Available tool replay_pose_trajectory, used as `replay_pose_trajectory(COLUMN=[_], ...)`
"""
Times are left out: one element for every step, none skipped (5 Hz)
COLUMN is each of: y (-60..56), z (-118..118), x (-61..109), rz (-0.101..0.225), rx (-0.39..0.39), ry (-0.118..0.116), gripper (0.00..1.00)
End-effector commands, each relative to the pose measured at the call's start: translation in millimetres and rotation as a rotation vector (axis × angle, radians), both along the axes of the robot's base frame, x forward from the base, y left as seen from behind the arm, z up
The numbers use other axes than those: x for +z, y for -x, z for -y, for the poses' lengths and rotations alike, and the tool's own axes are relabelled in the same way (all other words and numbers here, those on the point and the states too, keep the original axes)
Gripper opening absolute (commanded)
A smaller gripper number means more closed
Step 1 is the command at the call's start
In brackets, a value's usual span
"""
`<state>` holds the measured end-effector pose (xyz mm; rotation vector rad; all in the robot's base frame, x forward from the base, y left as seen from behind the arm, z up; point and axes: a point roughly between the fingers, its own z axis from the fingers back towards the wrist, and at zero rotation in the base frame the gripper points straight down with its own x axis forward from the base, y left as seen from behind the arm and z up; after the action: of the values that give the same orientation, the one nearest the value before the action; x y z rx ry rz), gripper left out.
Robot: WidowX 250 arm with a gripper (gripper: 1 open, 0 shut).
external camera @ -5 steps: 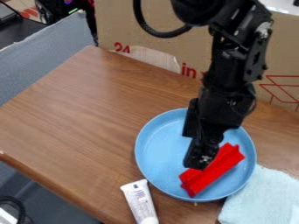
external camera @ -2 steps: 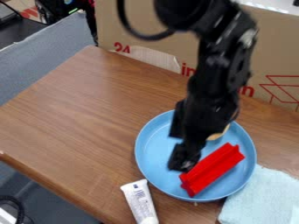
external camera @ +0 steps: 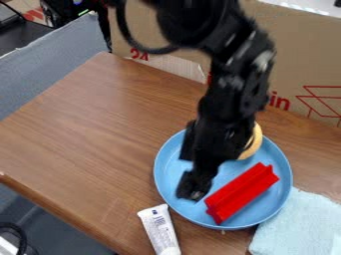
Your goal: Put the red object on the blue plate
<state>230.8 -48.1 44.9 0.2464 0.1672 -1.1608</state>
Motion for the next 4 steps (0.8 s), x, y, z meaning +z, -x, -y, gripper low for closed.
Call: replay_pose_trajectory(y=[-3.3, -8.6, -9.0, -8.8], z=[-1, -3, 4, -4], x=[37.2, 46.5, 54.3, 54.3], rz=[0.070, 0.120, 0.129, 0.136], rx=[0.003, 0.011, 0.022, 0.029], ry=[0.000, -0.038, -0.044, -0.044], gripper=[1.00, 1.00, 1.00, 1.00])
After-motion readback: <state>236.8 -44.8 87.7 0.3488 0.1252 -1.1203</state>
